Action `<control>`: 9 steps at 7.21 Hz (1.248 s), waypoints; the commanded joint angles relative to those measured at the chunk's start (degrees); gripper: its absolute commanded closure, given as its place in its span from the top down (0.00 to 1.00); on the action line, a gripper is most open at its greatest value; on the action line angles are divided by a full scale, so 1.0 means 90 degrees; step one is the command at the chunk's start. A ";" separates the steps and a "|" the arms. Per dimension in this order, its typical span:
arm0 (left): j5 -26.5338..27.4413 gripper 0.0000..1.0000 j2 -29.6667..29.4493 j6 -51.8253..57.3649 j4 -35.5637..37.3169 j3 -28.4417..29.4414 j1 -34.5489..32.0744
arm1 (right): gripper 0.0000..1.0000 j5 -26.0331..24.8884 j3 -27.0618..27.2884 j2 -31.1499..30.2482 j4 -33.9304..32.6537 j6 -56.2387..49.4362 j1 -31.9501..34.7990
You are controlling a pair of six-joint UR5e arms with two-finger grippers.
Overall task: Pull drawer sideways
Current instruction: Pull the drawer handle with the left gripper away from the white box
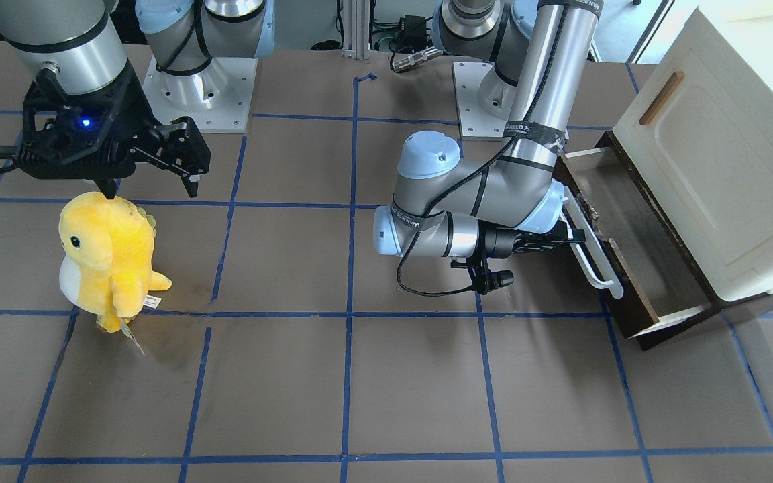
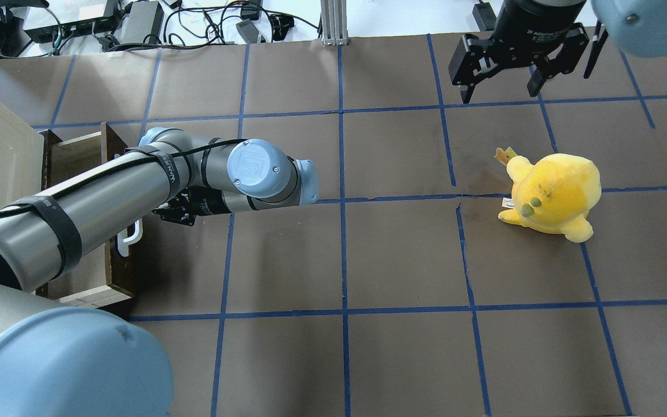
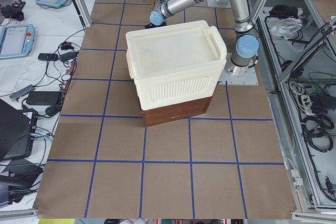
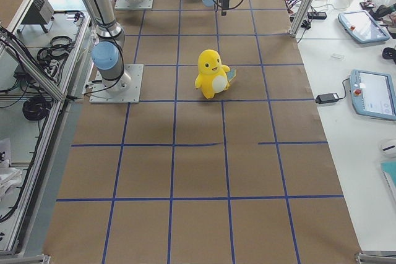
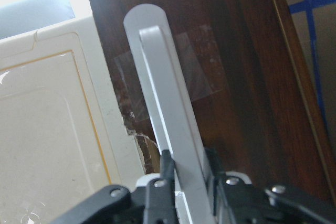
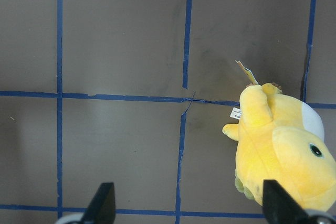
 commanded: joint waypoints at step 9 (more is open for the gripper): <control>-0.0489 1.00 0.0766 0.0488 0.0115 0.0223 -0.0089 | 1.00 0.0000 0.0000 0.0000 0.0000 0.0000 0.0000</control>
